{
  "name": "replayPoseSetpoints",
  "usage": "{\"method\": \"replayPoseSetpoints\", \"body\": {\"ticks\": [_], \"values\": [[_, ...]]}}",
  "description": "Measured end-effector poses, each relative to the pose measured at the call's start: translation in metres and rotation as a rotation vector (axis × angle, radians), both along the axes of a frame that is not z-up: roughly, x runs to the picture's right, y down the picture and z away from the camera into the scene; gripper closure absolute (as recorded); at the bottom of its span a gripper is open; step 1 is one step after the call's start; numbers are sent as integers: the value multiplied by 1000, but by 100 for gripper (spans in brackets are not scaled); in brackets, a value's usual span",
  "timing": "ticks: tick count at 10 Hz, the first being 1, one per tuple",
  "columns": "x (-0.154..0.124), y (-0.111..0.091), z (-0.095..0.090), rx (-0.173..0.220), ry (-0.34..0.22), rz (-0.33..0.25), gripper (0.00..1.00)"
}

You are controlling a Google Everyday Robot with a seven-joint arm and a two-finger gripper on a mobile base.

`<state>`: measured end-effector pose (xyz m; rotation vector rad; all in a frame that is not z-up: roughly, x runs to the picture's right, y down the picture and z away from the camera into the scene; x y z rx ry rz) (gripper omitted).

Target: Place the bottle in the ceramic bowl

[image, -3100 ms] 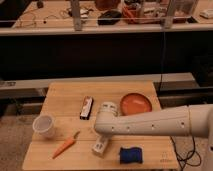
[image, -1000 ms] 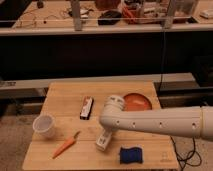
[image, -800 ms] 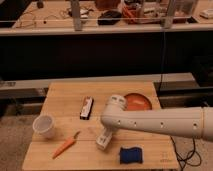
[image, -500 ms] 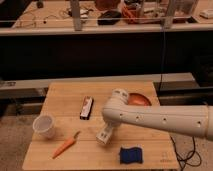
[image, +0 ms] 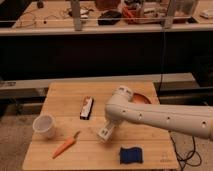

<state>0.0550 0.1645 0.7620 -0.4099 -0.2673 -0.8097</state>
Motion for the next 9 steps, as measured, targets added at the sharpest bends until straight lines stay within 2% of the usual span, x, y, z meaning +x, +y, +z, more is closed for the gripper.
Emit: {"method": "replayPoseSetpoints", "body": {"ticks": [9], "values": [[20,-14,5,10,9,79,100]]}}
